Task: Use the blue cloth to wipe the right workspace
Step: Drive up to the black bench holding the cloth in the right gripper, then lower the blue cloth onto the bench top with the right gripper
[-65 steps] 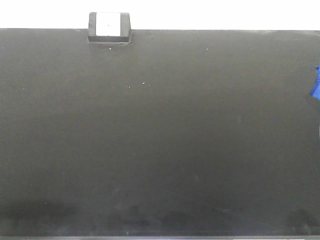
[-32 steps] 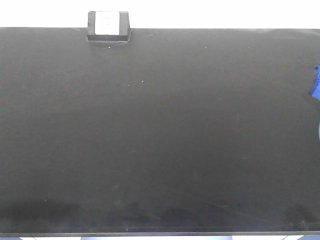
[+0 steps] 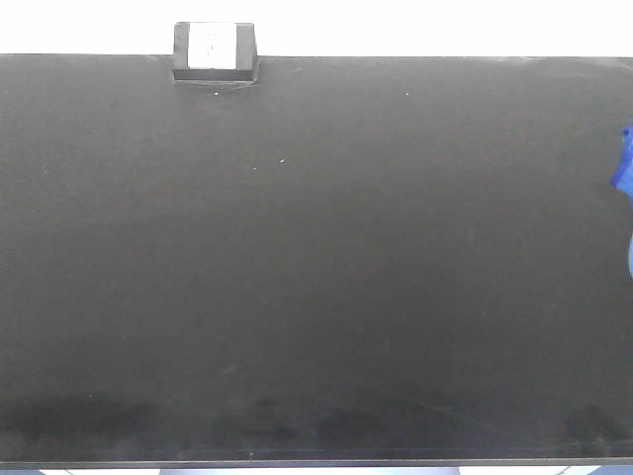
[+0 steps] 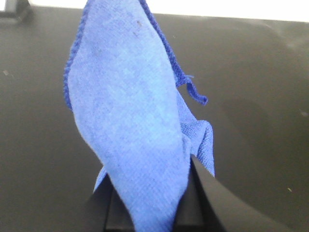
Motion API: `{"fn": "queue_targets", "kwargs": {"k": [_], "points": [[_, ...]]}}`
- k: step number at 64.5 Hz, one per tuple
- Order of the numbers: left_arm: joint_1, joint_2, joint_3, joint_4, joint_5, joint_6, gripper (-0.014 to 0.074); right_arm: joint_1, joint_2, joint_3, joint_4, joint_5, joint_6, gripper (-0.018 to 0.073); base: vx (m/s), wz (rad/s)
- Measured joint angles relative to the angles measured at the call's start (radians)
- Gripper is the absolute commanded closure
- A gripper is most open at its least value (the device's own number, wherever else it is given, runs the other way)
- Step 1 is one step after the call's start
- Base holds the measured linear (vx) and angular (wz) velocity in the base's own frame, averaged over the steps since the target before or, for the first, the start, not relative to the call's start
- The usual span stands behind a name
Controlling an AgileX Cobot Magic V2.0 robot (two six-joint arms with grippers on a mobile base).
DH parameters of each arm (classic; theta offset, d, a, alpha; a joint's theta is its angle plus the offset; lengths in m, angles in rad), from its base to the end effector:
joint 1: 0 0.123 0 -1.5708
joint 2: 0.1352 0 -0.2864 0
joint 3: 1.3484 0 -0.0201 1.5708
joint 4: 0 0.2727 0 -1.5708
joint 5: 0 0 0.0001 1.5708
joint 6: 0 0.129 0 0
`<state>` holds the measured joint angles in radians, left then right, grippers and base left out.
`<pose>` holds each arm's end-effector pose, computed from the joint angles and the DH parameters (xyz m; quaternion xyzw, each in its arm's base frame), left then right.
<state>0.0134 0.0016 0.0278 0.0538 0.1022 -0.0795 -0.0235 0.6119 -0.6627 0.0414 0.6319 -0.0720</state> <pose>0.1162 0.0023 0.1921 -0.0161 0.7224 -0.0024 0.6913 0.1708 -0.0009 0.3139 -0.0127 0.8583 -0.0054 0.5130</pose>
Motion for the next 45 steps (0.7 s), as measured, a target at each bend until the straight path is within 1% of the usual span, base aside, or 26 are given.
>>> {"fn": "queue_targets", "kwargs": {"k": [5,10,17,25,33,41,45], "points": [[0.000,0.000,0.000,0.000,0.000,0.000,0.0074,0.000,0.014,0.000,0.011,-0.045,-0.008,0.0557,0.00,0.00],[0.000,0.000,0.000,0.000,0.000,0.000,0.0074,0.000,0.050,-0.001,0.028,-0.062,-0.021,0.0557,0.00,0.00],[0.000,0.000,0.000,0.000,0.000,0.000,0.0074,0.000,0.140,-0.006,0.103,-0.047,-0.057,0.0557,0.00,0.00],[0.000,0.000,0.000,0.000,0.000,0.000,0.0074,0.000,0.265,-0.024,0.212,-0.040,-0.183,0.0557,0.00,0.00],[0.000,0.000,0.000,0.000,0.000,0.000,0.0074,0.000,0.412,-0.031,0.328,-0.069,-0.318,0.0557,0.00,0.00],[0.000,0.000,0.000,0.000,0.000,0.000,0.0074,0.000,0.556,-0.031,0.396,-0.081,-0.416,0.0557,0.00,0.00],[0.000,0.000,0.000,0.000,0.000,0.000,0.0074,0.000,0.619,-0.031,0.411,-0.081,-0.440,0.0557,0.00,0.00]]}}
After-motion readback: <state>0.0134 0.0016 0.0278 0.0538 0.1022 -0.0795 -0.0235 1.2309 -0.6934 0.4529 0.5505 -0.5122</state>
